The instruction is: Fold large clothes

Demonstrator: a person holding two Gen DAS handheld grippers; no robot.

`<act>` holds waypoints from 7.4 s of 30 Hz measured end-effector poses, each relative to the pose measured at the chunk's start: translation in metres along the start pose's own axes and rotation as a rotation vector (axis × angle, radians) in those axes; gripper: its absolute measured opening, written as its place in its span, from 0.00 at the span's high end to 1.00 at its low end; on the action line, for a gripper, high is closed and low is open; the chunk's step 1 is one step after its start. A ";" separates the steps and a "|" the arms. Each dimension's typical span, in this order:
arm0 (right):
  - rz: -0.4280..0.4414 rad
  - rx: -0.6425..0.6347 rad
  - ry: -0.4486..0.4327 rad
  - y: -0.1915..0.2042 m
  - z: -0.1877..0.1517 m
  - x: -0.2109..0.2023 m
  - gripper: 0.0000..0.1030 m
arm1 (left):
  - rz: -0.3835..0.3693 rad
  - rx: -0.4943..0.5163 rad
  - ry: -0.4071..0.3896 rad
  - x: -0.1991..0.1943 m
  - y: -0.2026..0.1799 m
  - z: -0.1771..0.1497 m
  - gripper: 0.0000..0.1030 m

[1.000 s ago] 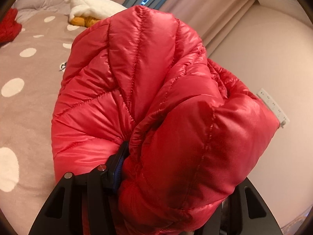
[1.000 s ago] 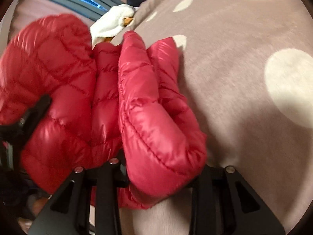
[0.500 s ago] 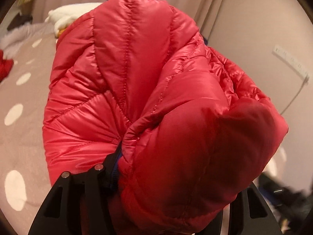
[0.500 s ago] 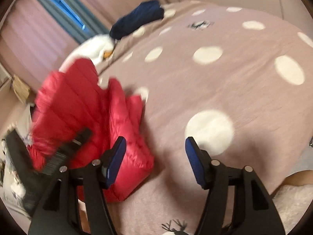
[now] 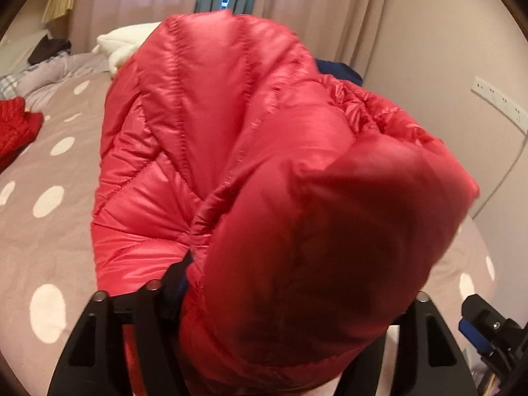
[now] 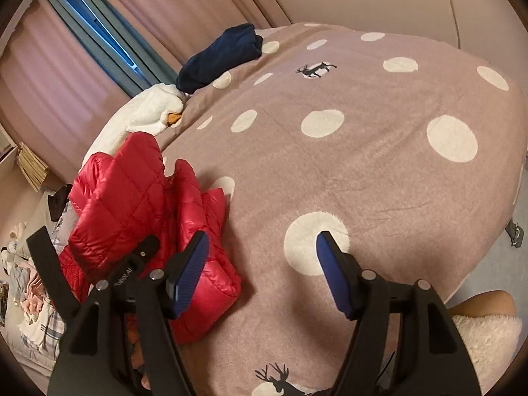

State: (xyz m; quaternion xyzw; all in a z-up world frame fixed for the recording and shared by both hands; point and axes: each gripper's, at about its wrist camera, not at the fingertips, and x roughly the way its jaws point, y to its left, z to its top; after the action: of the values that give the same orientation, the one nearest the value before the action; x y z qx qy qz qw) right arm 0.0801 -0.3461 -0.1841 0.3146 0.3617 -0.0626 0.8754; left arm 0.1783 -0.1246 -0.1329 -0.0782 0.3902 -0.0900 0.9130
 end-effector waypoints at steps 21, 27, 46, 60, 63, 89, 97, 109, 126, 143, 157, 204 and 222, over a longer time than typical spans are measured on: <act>0.013 0.008 -0.044 0.006 0.005 -0.019 0.25 | -0.269 -0.117 0.044 -0.024 0.012 -0.006 0.16; 0.000 0.030 -0.046 0.000 0.009 -0.016 0.25 | -0.233 0.068 0.257 0.031 -0.035 -0.029 0.16; -0.036 0.024 -0.046 -0.008 0.009 -0.020 0.25 | -0.301 -0.192 0.204 0.029 -0.013 -0.033 0.16; -0.028 0.038 -0.063 -0.009 0.011 -0.025 0.22 | -0.292 -0.294 0.072 -0.036 -0.001 -0.029 0.16; -0.027 0.040 -0.062 -0.006 0.012 -0.024 0.21 | -0.322 -0.324 0.054 -0.053 0.010 -0.033 0.16; 0.196 -0.151 -0.070 0.131 0.001 0.003 0.00 | -0.086 -0.608 -0.071 -0.077 0.159 -0.018 0.14; 0.160 -0.176 0.007 0.137 0.002 0.069 0.42 | -0.057 -0.646 -0.046 -0.070 0.180 -0.020 0.14; 0.020 -0.042 -0.016 0.061 -0.008 0.062 0.68 | -0.068 -0.596 0.064 -0.038 0.154 -0.025 0.14; 0.065 0.185 0.074 -0.005 -0.021 0.101 0.39 | -0.043 -0.512 0.125 -0.015 0.125 -0.027 0.14; -0.111 0.013 -0.129 0.029 -0.003 -0.001 0.07 | 0.018 -0.503 0.035 -0.037 0.123 -0.023 0.14; 0.016 -0.061 -0.226 0.060 0.030 -0.015 0.06 | 0.000 -0.497 -0.002 -0.040 0.122 -0.012 0.14; 0.091 -0.083 -0.083 0.063 0.047 0.197 0.05 | -0.132 -0.599 -0.163 0.131 0.123 0.005 0.01; 0.178 0.010 0.045 0.064 0.069 0.105 0.01 | -0.229 -0.775 -0.053 0.045 0.172 0.009 0.00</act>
State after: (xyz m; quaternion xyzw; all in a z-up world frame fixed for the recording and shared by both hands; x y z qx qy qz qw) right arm 0.2197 -0.3243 -0.1854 0.3513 0.3518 0.0206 0.8674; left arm 0.2332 0.0334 -0.1950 -0.4620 0.3604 -0.0354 0.8096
